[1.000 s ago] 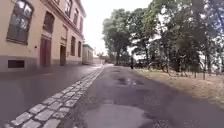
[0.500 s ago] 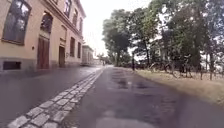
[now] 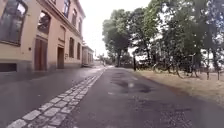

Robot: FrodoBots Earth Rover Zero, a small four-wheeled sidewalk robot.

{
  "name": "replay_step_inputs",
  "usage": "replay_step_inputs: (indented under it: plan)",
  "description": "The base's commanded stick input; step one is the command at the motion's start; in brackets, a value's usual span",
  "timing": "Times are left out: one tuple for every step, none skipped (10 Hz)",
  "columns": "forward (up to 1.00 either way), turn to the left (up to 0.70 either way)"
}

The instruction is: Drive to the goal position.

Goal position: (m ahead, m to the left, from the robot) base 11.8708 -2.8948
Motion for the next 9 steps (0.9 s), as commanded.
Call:
replay_step_inputs:
  plan:
    - [0.70, -0.25]
    - [0.70, 0.00]
    - [0.70, 0.00]
    - [0.70, 0.00]
    - [0.70, 0.00]
    - [0.70, 0.00]
    - [0.70, 0.00]
    - [0.70, 0.00]
    - [0.70, 0.00]
